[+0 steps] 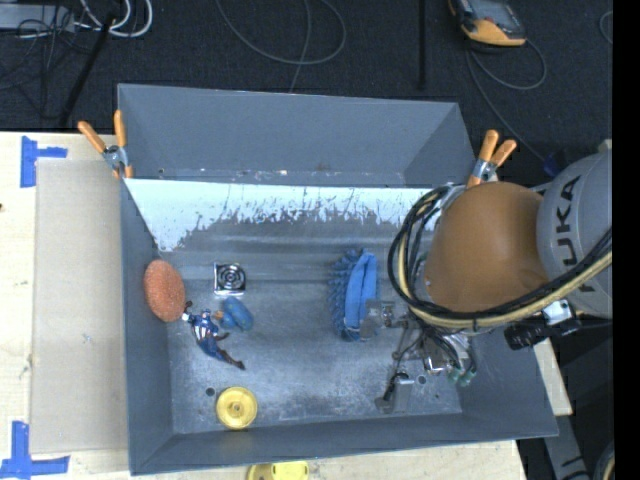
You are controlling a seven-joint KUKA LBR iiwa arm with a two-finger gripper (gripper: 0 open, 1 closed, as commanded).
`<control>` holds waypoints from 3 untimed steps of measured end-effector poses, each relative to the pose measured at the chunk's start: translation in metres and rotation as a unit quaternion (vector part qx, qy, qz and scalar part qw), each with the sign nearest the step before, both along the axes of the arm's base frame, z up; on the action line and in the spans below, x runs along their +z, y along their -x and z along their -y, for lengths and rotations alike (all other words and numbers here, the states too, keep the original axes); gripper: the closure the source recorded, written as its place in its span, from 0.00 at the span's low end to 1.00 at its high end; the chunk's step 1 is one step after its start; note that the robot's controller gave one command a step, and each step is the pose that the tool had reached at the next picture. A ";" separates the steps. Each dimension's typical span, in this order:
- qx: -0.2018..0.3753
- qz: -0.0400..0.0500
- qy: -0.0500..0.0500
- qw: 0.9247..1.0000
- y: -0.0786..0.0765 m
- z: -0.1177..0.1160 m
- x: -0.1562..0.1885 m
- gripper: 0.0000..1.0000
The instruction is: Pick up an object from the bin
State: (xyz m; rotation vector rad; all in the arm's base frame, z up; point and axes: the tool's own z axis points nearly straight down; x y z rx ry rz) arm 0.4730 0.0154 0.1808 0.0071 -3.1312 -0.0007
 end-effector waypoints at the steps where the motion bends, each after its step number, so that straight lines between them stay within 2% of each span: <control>1: 0.000 0.004 0.000 1.000 -0.002 0.000 0.004 0.00; 2: -0.032 0.008 0.000 0.999 -0.035 -0.022 -0.026 0.00; 3: 0.003 0.004 0.000 1.000 -0.084 -0.015 -0.034 0.00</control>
Offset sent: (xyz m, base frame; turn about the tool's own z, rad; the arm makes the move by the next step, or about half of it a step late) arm 0.0581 0.0406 -0.0532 0.1062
